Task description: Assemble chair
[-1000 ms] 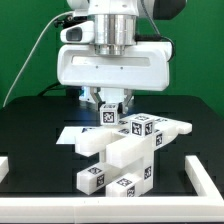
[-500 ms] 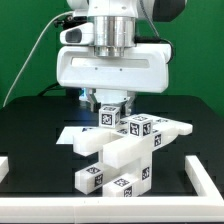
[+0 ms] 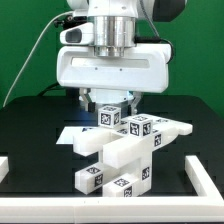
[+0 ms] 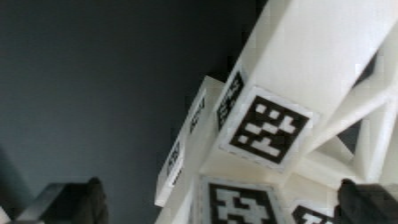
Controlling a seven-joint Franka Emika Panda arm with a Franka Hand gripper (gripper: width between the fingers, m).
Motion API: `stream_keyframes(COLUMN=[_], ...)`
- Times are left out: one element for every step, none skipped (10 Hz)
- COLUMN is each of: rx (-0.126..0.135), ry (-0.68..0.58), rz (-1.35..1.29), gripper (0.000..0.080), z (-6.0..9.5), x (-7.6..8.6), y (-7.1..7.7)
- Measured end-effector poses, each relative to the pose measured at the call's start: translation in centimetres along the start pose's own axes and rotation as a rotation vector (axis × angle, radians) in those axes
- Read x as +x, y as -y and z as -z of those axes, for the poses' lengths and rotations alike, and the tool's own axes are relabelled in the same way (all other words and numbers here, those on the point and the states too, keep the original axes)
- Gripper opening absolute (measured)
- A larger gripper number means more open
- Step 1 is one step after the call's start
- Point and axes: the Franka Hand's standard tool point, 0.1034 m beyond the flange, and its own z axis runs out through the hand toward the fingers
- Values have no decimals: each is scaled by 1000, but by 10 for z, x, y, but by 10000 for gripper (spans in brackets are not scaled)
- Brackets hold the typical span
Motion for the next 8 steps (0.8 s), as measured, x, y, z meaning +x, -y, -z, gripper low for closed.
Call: stream_keyframes(rx=[0,0,0,6,30,51,64,60], ry=[0,0,0,0,-4,-5,-2,0], rz=[0,0,0,-27,-96,-146,-187,-195], gripper=[649,649,649,649,649,649,649,649], z=[0,0,0,1,5,6,5,3], x=[0,0,0,1,6,9,11,11], y=[0,0,0,0,-1,-4,-10,-14])
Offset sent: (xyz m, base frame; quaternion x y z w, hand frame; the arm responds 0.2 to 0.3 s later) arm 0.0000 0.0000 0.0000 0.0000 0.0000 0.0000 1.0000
